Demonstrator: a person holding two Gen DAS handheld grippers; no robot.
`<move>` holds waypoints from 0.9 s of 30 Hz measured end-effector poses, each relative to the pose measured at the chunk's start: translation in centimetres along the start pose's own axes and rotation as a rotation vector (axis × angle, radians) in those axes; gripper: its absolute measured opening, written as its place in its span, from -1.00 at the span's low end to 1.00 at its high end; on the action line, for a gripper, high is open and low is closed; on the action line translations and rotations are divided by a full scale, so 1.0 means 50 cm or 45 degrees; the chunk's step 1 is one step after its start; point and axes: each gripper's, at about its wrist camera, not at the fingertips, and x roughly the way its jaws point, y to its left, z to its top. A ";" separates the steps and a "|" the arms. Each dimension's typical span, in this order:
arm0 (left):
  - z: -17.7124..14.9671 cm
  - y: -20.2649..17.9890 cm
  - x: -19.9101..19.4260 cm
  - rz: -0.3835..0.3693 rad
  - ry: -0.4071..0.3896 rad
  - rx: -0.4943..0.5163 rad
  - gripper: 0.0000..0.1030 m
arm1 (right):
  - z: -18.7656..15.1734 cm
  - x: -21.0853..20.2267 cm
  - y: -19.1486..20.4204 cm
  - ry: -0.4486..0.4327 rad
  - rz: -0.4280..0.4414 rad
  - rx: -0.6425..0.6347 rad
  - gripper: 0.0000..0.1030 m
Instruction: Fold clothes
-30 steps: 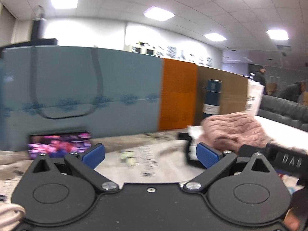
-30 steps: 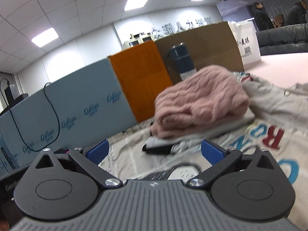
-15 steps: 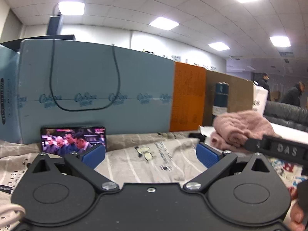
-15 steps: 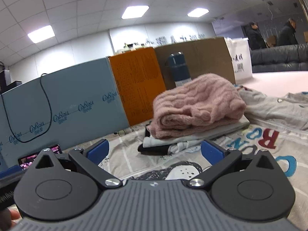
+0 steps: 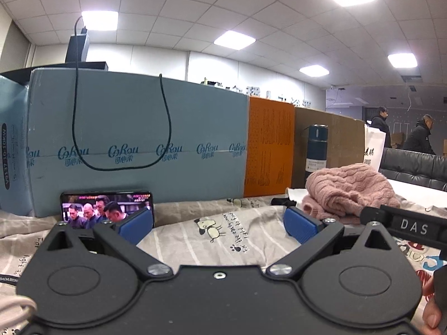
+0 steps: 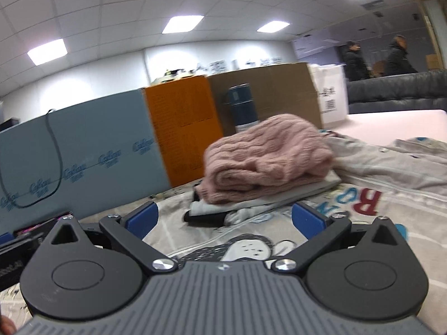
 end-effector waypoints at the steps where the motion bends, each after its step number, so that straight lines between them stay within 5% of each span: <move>1: 0.000 -0.003 -0.002 -0.003 -0.008 0.013 1.00 | 0.000 -0.003 -0.004 -0.011 -0.021 0.010 0.99; 27: -0.009 -0.012 0.004 0.001 0.003 0.061 1.00 | -0.008 0.009 -0.014 0.006 -0.026 0.039 1.00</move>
